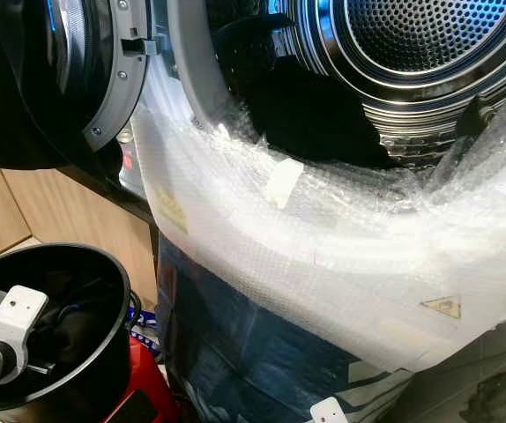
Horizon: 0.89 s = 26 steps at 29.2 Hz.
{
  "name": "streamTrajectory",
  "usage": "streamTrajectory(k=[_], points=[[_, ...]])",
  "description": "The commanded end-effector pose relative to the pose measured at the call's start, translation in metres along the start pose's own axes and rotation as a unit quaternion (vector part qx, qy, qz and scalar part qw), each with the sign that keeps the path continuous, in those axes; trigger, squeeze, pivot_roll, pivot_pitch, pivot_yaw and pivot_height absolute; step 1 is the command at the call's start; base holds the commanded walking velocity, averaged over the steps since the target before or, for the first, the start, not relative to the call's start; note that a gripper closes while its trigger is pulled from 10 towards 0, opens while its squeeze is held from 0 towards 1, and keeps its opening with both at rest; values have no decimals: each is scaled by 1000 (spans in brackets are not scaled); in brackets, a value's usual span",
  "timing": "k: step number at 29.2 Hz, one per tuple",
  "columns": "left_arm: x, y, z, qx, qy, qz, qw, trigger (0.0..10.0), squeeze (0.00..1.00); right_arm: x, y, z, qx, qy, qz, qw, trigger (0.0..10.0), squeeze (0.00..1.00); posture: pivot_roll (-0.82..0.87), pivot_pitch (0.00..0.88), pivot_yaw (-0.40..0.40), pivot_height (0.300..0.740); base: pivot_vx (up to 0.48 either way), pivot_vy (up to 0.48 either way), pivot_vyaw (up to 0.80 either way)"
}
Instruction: Clothes washing
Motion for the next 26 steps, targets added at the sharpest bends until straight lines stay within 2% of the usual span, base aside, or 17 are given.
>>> streamTrajectory(k=[1,3,4,5,8,10,12,13,14,15,16,17,18,19,20,23,26], points=[[-3,-2,5,-12,-6,-3,1000,0,0,-3,0,-3,6,-3,-3,1000,10000,0,204,0,-127,740,0,0,0],[0,-1,11,-32,4,0,999,0,0,-3,0,-3,6,-3,-4,1000,10000,0,204,0,-126,740,0,0,0],[3,2,21,-65,35,-1,997,0,0,-3,0,-3,5,-4,-4,1000,10000,0,204,0,-125,740,0,0,0],[4,3,24,-77,47,-3,996,0,0,-3,0,-3,5,-4,-4,1000,10000,0,204,0,-125,740,0,0,0],[7,7,31,-100,59,-5,993,0,0,-4,0,-2,4,-5,-4,1000,10000,0,206,0,-125,740,0,0,0],[10,16,44,-143,80,-19,986,0,0,-6,0,2,-3,-7,-4,1000,10000,0,210,0,-128,740,0,0,0],[10,16,44,-143,80,-19,986,0,0,-6,0,2,-3,-7,-4,1000,10000,0,210,0,-128,740,0,0,0],[12,30,58,-192,85,-36,977,0,0,-7,0,6,-9,-11,-5,1000,10000,0,209,0,-131,740,0,0,0],[12,30,58,-192,85,-36,977,0,0,-7,0,6,-9,-11,-5,1000,10000,0,209,0,-131,740,0,0,0],[14,41,66,-226,84,-47,969,0,0,-8,-1,8,-13,-13,-3,1000,10000,0,209,0,-133,740,0,0,0],[13,64,80,-277,74,-76,955,0,0,-9,-1,12,-21,-14,1,1000,10000,0,227,0,-142,740,0,0,0],[10,76,88,-301,69,-97,946,0,0,-9,-1,13,-24,-16,3,1000,10000,0,236,0,-149,740,0,0,0],[10,76,88,-301,69,-97,946,0,0,-9,-1,13,-24,-16,3,1000,10000,0,236,0,-149,740,0,0,0],[6,89,100,-331,68,-122,933,0,0,-10,-1,14,-26,-17,5,1000,10000,0,248,0,-153,740,0,0,0],[6,89,100,-331,68,-122,933,0,0,-10,-1,14,-26,-17,5,1000,10000,0,248,0,-153,740,0,0,0],[-8,103,123,-372,76,-169,909,0,0,-8,-1,16,-26,-14,6,1000,10000,0,269,0,-156,740,0,0,0],[-20,102,137,-382,65,-197,900,0,0,-6,-1,20,-31,-21,10,999,10000,0,267,0,-152,740,0,0,0]])
Point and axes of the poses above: a point about 5 cm out from each wrist's last joint towards the gripper, its own y axis pointing back from the gripper into the wrist, its own z axis along the axis of the wrist's last joint, x = y × z, the point moved 4 cm from there along -y, pointing out of the wrist towards the gripper, and after that the axes turned 6 degrees about -y, right-handed, at the moved point
